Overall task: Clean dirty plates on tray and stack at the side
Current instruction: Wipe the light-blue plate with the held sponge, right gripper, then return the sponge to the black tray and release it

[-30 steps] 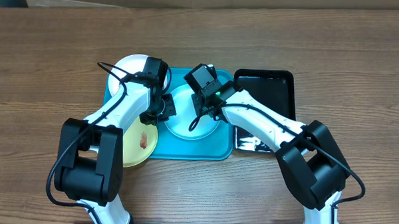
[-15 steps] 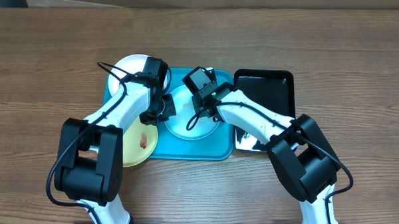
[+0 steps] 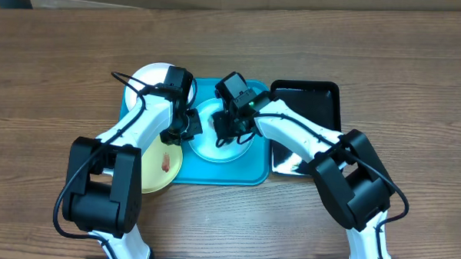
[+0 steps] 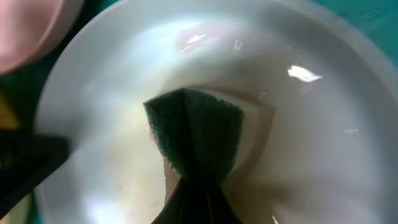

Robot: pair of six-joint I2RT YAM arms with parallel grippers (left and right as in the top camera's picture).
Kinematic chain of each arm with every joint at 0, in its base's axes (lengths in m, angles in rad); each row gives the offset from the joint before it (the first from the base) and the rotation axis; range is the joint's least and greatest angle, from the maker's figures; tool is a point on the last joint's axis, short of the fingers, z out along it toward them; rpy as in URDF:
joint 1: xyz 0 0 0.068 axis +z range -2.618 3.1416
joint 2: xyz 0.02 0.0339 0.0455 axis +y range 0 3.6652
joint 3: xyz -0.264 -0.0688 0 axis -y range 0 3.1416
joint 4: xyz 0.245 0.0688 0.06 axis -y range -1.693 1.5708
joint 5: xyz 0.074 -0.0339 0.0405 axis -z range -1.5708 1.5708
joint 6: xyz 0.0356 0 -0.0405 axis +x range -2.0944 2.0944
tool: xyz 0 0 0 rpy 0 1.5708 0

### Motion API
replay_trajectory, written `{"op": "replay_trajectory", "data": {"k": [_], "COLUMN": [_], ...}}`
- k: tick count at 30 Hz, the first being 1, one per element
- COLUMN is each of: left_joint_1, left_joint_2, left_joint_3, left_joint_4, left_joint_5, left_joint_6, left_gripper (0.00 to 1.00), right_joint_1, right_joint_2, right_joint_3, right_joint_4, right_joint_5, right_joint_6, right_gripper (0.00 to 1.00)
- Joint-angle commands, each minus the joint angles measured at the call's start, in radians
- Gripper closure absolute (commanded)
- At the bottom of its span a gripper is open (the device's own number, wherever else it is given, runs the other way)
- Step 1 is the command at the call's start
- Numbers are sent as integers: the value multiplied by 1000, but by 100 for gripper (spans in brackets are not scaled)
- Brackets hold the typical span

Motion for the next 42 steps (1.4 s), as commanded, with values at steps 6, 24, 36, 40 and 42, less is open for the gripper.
{"op": "replay_trajectory", "data": {"k": [6,24,36,40,42], "left_joint_1": [-8,-8,-8,-8,-8], "left_joint_2": [10,10,10,10,10], "left_joint_3": [-5,-5,-5,-5,-5], "left_joint_4": [7,20,23,23,23], "left_joint_5": [-13,-13,-13,-13,-13], "left_joint_6": [-20,-21,-21,-21,-21], "left_gripper": [96,92,91,91,91], "right_joint_1": [-120,-407,-406,-401,-401], "right_joint_2": [-101,-232,-229,-216,-214], "right_joint_3": [217,31,-322,-337,-337], "right_joint_4": [-198,-504,-95,-80,-80], "right_joint_5": [-177,220,264,264,264], "right_joint_6": [-20,-58,-50,-50,-50], "right_gripper": [96,96,96,92,86]}}
